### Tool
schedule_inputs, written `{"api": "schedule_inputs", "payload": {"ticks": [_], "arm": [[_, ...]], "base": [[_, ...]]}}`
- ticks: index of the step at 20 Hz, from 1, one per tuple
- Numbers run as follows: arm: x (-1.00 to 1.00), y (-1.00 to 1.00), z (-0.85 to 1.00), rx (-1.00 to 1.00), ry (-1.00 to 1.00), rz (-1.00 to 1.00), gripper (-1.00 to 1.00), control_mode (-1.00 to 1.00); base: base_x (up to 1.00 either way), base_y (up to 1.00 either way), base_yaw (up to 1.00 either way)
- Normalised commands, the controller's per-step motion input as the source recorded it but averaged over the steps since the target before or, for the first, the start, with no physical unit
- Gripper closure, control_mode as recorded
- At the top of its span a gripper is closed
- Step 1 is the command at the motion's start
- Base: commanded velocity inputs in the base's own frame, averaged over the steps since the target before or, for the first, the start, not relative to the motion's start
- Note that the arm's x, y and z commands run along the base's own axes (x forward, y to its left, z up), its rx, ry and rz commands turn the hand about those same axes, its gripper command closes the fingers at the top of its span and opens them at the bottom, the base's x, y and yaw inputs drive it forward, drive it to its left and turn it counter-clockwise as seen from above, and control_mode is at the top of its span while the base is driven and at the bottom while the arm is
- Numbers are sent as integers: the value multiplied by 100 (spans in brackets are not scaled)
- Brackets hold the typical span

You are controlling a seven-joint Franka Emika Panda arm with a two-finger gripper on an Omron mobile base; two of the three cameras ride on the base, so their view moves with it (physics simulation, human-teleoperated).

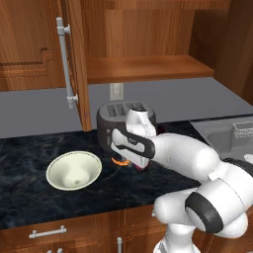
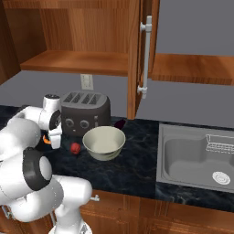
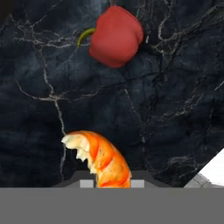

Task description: Pick both bowls and place them on the counter. Then place the bell pepper in one bowl and place the shrimp in the other bowl.

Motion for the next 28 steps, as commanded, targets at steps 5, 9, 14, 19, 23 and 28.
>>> {"api": "schedule_inputs", "payload": {"ticks": [5, 9, 14, 19, 23, 28], "arm": [[-16, 0, 66, 0, 0, -11, 100, -100], [-5, 16, 63, 0, 0, -3, 100, -100], [0, 40, 46, 0, 2, 0, 100, -100], [0, 46, 21, 0, 4, 2, 100, -100], [0, 47, -4, 0, 7, 4, 100, -100], [0, 43, -23, 0, 2, 5, 100, -100]], "base": [[0, 0, 0], [0, 0, 0], [0, 0, 0], [0, 0, 0], [0, 0, 0], [0, 0, 0]]}}
